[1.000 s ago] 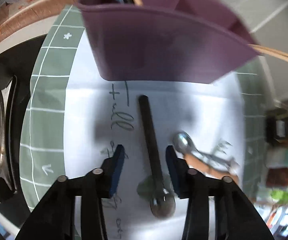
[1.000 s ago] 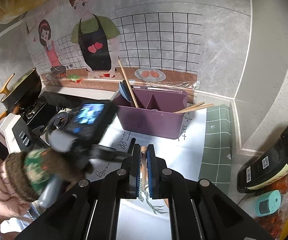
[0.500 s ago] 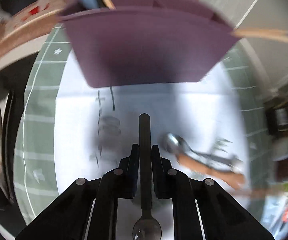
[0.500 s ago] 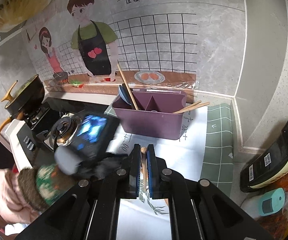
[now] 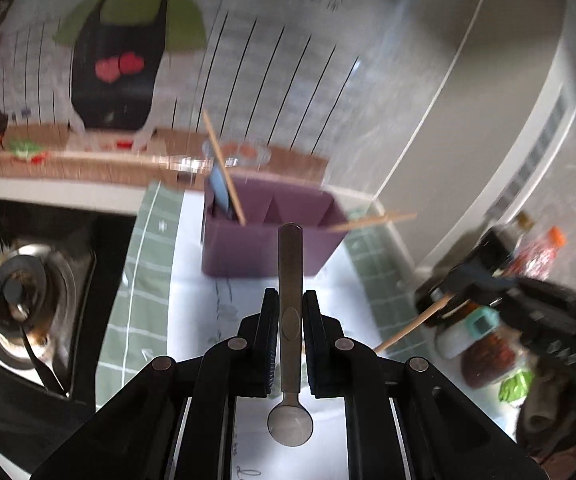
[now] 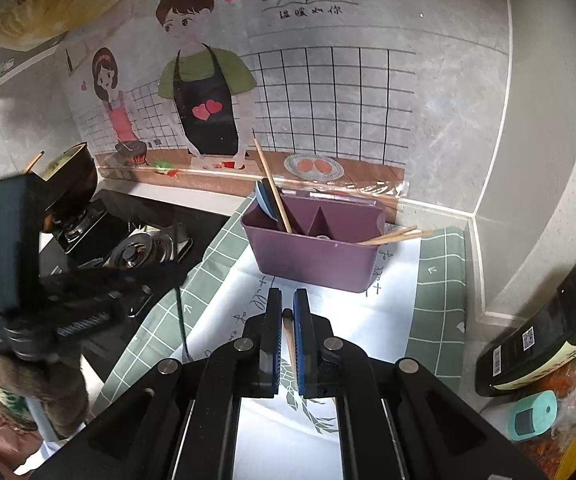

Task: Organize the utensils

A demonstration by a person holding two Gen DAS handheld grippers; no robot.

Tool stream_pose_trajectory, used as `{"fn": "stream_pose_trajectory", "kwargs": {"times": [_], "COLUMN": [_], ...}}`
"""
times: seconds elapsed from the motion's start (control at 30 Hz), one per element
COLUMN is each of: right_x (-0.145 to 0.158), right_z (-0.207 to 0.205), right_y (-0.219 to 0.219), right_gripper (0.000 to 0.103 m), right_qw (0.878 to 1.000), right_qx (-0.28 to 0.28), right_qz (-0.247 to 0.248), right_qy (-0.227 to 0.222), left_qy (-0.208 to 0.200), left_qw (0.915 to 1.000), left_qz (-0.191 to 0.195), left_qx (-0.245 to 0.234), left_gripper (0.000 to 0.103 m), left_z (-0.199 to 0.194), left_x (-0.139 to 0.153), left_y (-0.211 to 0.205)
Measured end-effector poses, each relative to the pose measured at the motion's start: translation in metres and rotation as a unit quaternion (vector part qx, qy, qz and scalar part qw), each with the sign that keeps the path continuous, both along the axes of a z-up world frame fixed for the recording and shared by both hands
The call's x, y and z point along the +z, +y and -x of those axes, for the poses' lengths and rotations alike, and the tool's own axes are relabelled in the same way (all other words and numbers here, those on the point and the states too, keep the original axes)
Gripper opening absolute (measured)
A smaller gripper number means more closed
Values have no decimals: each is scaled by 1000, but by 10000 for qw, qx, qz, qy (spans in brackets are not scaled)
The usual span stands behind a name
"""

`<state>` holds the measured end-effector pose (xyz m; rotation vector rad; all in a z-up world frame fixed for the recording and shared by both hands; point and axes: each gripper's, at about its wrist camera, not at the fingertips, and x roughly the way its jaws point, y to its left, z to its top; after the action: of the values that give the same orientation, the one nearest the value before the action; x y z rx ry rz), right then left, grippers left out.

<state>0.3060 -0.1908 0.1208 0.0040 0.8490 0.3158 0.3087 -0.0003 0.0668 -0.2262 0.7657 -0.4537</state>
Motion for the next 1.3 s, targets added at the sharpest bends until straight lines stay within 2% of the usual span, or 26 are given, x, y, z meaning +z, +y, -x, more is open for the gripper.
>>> {"fn": "stream_pose_trajectory", "kwargs": {"times": [0.1, 0.23, 0.5, 0.53, 0.57, 0.6, 0.63, 0.77, 0.87, 0.93, 1.07, 1.2, 1.3], "right_x": [5, 10, 9, 4, -3, -8, -18, -67, -98, -114, -135, -150, -157], "right_z": [2, 6, 14, 16, 20, 24, 29, 41, 40, 38, 21, 0, -15], "right_y": [3, 3, 2, 1, -2, -4, -8, -26, -48, -70, -87, -88, -82], "right_gripper": [5, 5, 5, 10, 29, 41, 61, 59, 58, 58, 55, 55, 55], "right_qw": [10000, 9999, 9997, 9996, 9995, 9994, 9996, 9985, 9923, 9830, 9703, 9648, 9652], "right_qx": [23, 13, 70, 103, 94, 83, 62, -103, -733, -1295, -1887, -2118, -2024], "right_qz": [6, 23, 193, 220, 267, 278, 255, 63, -193, -511, -513, -437, -497], "right_qy": [-48, -115, -117, -125, -162, -165, -125, 541, 980, 1200, 1421, 1496, 1579], "left_qy": [-201, -267, -76, -31, -5, 11, 19, 78, 117, 112, 158, 192, 270], "left_qw": [9998, 9996, 9999, 9999, 9999, 9999, 9999, 10000, 9999, 9999, 9999, 9998, 9994], "left_qz": [10, 20, -6, -4, 2, 14, 17, 3, -15, -33, -21, -74, -208], "left_qx": [-19, -37, -117, -119, -121, -111, -101, -35, 7, 15, 56, 57, 12], "left_gripper": [12, 12, 12, 12, 12, 12, 12, 12, 12, 12, 10, 8, 8], "left_z": [5, 11, 13, 14, 14, 15, 17, 19, 20, 22, 23, 26, 27], "left_x": [16, 26, 13, 10, 9, 8, 7, 2, -2, -4, -8, -12, -20], "left_y": [6, 9, 6, 7, 7, 8, 10, 16, 17, 18, 21, 24, 26]}}
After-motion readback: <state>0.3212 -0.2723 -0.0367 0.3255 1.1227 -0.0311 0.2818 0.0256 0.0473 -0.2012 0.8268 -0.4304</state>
